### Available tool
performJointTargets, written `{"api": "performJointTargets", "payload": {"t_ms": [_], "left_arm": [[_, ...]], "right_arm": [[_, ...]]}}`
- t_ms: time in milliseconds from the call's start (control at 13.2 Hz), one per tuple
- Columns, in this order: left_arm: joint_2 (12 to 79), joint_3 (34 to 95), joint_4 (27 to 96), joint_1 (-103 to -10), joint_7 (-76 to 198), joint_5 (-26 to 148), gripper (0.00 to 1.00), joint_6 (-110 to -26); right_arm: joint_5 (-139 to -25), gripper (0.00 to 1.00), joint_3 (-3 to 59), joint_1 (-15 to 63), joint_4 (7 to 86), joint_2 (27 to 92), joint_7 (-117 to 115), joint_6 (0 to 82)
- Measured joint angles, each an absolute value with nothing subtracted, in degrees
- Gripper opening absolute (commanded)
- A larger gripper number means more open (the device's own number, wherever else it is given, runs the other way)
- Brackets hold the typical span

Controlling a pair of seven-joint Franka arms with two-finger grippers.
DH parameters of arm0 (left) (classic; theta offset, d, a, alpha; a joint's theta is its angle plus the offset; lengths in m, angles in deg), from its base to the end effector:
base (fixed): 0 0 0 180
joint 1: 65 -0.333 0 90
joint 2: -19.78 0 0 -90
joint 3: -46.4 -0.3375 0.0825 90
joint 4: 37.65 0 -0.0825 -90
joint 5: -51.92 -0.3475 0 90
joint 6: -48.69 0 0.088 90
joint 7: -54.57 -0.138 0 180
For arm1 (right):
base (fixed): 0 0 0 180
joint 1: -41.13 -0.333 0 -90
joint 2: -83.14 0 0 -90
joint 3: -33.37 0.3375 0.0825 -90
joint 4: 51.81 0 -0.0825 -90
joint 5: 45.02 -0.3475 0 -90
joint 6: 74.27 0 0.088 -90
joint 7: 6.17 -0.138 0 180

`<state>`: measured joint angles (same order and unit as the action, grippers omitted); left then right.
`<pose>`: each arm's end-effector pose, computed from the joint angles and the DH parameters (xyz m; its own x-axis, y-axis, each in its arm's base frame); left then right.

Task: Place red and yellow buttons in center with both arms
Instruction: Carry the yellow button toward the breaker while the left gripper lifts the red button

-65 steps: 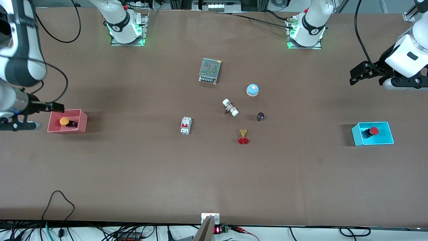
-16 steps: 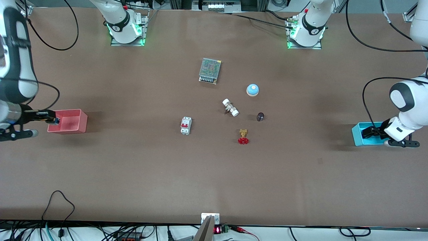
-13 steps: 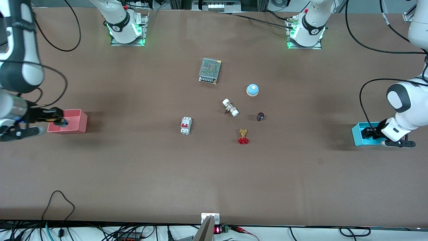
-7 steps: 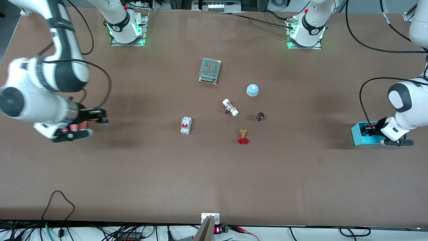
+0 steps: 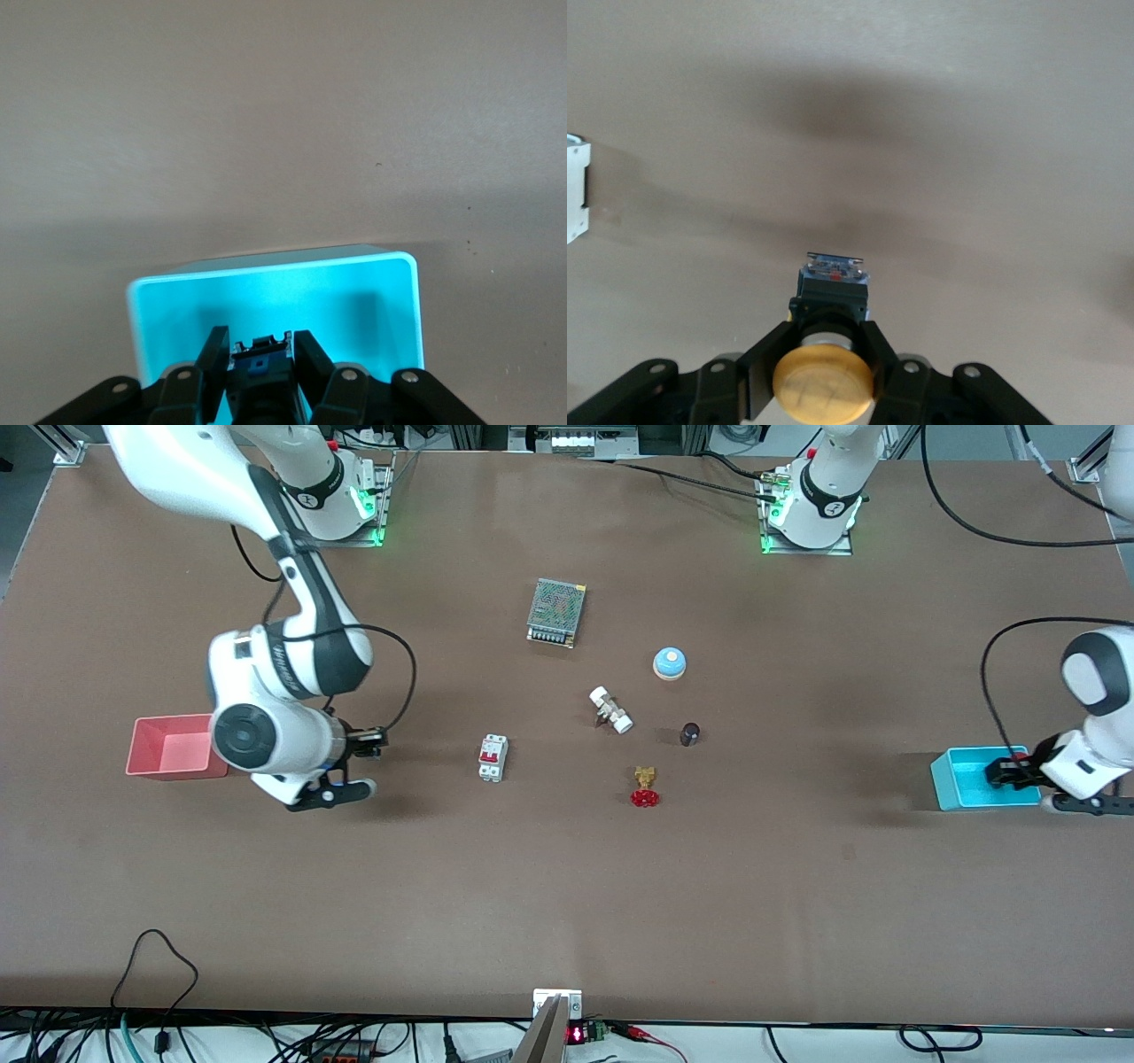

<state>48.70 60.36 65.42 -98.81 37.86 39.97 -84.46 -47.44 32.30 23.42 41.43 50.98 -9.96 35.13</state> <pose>0.5949 0.2383 0.2892 0.9982 -0.0543 0.0248 -0.0530 -0.9974 -0.0497 0.5993 0.1849 0.2839 0.9404 0.1975 -0.2767 0.2038 -0.9790 -0.0062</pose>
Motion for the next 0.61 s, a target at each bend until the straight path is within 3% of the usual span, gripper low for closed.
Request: {"api": "performJointTargets", "payload": {"t_ms": [303, 607], "left_arm": [[44.0, 64.2, 62.4, -96.6, 41.4, 39.5, 0.29, -73.1], [42.5, 66.4, 62.5, -86.4, 55.1, 39.5, 0.29, -68.3]], "right_arm": [[-47.5, 0.31, 32.3, 22.5, 41.4, 47.3, -11.1, 40.0], [-47.5, 0.31, 32.3, 22.3, 41.4, 46.1, -15.1, 41.4]]}}
